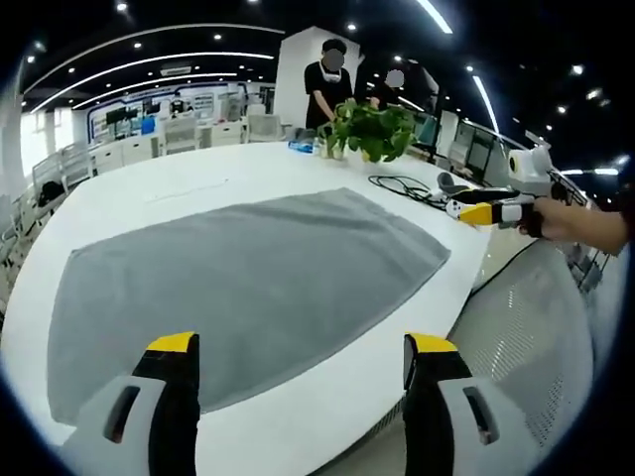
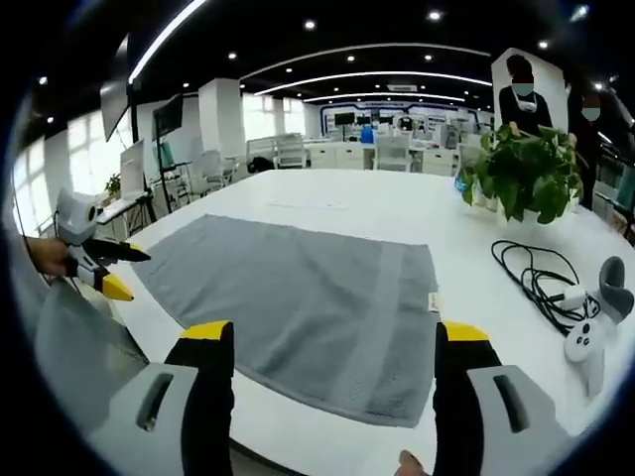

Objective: Fold the towel on the table until its edges align and the towel forms a compact rectangular stack.

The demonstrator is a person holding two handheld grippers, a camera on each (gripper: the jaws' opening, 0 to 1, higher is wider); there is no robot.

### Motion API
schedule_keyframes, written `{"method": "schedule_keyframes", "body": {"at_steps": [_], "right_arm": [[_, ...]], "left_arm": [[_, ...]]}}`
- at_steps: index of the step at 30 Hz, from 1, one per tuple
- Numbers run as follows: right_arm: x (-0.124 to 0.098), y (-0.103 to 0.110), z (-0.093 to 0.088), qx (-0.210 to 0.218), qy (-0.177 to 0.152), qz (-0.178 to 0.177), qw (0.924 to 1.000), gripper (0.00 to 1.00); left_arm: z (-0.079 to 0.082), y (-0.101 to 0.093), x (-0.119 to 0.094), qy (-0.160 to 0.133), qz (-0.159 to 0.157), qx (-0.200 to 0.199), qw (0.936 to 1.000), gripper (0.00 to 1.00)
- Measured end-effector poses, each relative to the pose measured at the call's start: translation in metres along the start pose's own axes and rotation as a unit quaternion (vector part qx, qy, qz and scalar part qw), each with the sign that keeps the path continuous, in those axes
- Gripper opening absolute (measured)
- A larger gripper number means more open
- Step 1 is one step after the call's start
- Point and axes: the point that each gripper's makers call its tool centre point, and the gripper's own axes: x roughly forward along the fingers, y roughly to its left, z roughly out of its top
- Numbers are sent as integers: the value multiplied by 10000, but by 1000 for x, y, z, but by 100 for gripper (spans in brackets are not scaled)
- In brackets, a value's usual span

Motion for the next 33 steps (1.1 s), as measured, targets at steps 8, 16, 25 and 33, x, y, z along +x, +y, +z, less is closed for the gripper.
{"method": "schedule_keyframes", "body": {"at_steps": [8, 16, 25, 33], "right_arm": [[-1, -22, 16, -524, -17, -153, 9985, 80], [2, -53, 38, -570, -226, -224, 9979, 76], [17, -92, 57, -468, -338, -270, 9980, 74], [39, -111, 71, -362, -512, -155, 9979, 70]], "left_arm": [[30, -37, 21, -136, -380, 137, 9991, 85], [59, -86, 54, -182, -860, 343, 9955, 85], [88, -142, 88, -260, -1382, 893, 9860, 82], [89, -190, 115, -185, -2046, 1122, 9722, 73]]}}
